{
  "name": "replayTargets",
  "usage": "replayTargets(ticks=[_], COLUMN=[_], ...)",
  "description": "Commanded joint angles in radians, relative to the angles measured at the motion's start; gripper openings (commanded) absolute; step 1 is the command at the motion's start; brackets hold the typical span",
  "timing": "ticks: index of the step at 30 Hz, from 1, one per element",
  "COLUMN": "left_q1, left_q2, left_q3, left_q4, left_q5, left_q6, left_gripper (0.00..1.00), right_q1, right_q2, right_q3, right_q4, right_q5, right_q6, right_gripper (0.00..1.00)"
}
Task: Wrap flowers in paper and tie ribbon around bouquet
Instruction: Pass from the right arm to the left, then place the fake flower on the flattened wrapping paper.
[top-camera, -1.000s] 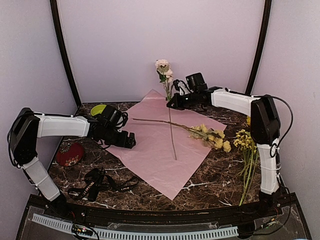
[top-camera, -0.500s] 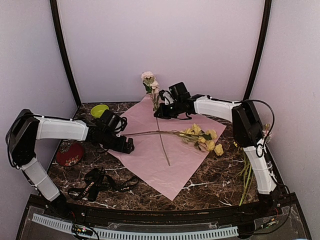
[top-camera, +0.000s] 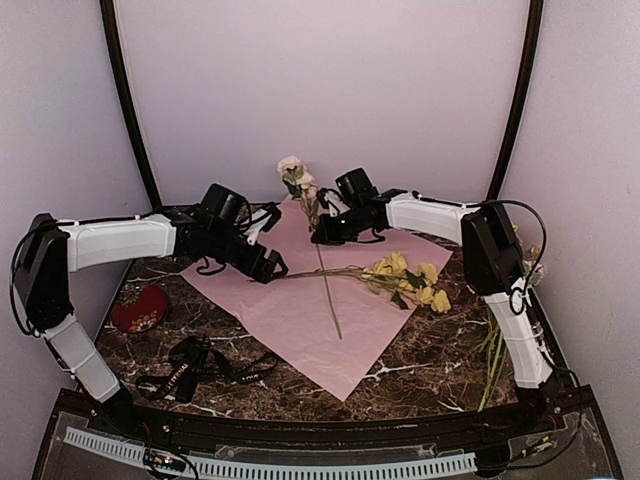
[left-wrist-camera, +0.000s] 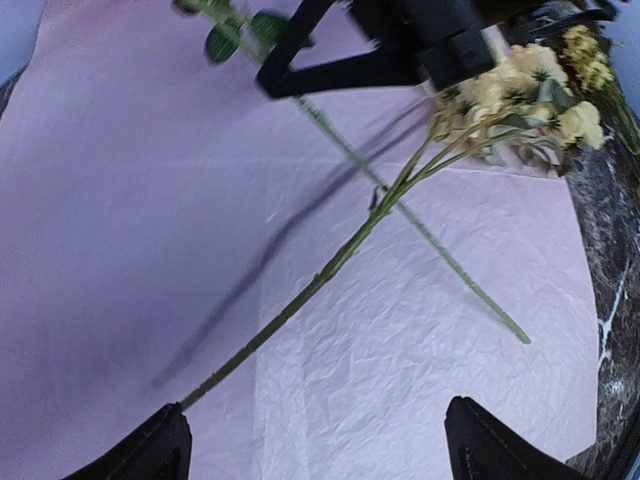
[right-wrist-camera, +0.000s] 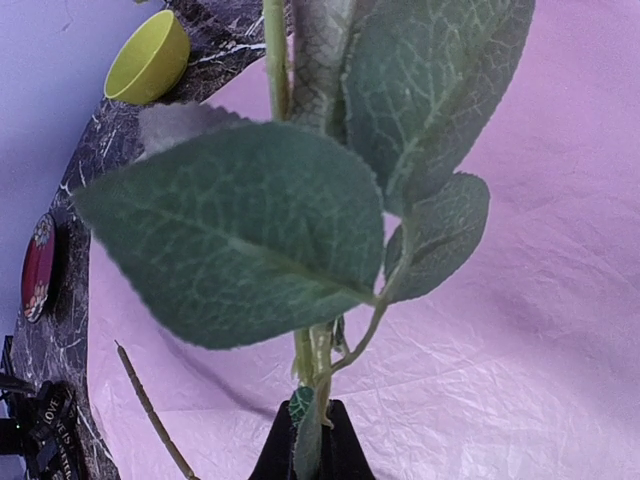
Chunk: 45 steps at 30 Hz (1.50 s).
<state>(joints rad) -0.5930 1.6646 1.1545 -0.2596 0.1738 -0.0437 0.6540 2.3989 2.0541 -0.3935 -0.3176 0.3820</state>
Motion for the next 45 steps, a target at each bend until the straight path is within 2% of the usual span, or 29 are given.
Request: replayTargets(ticks=[1,6,10,12,15,16,18,19,26,31,35,38,41,45], left_q1=[-0.001,-0.008,-0.011,-0.015,-0.051,-0.062,-0.078,-0.083,-0.088,-0.099,-0.117,-0.118,-0.117,-0.117], left_q2=[-0.029,0.133,0.187,0.206,0.223,0.225,0.222,0.218,0.084,-0.105,-0.221,-0.303,-0.361,-0.306], left_q3=[0.055,0.152,0.155,0.148,0.116,0.105,0.091,0.086,-0.021,-0.212,-0.366,-0.447,-0.516,-0.465], left_q4=[-0.023,-0.128,0.015,0.116,0.19,0.198,0.201,0.199,0.222,0.368,0.442,0.578,0.778,0.865], left_q5=[0.203,0.289,0.088,-0.013,-0.097,-0.112,-0.139,-0.144,-0.085,0.061,0.136,0.221,0.249,0.2], left_q6=[0.319,0.562,0.616,0.637,0.684,0.692,0.679,0.659,0.461,0.292,0.243,0.168,0.021,-0.255], left_gripper=[0.94,0.95,0.94,0.86,0.67,0.54,0.1,0.01,0.0,0.0,0.0,0.0,0.0,0.0], right_q1=[0.004,0.005,0.005,0.005,0.004,0.005,0.004,0.005,-0.047,-0.156,-0.213,-0.252,-0.302,-0.348], right_q2=[-0.072,-0.095,-0.11,-0.119,-0.136,-0.141,-0.15,-0.156,-0.26,-0.386,-0.442,-0.466,-0.493,-0.561], right_q3=[-0.011,-0.03,-0.059,-0.07,-0.096,-0.103,-0.108,-0.11,-0.132,-0.178,-0.172,-0.172,-0.193,-0.258], right_q4=[0.004,0.017,0.035,0.04,0.05,0.05,0.043,0.038,-0.006,-0.003,-0.046,-0.056,-0.06,-0.062], right_q5=[-0.05,-0.082,-0.111,-0.121,-0.128,-0.122,-0.112,-0.107,0.009,0.061,0.298,0.426,0.458,0.506], right_q6=[-0.046,-0.042,-0.028,-0.025,-0.023,-0.025,-0.03,-0.032,-0.017,0.001,-0.07,-0.112,-0.103,-0.096], right_gripper=[0.0,0.0,0.0,0.0,0.0,0.0,0.0,0.0,0.0,0.0,0.0,0.0,0.0,0.0])
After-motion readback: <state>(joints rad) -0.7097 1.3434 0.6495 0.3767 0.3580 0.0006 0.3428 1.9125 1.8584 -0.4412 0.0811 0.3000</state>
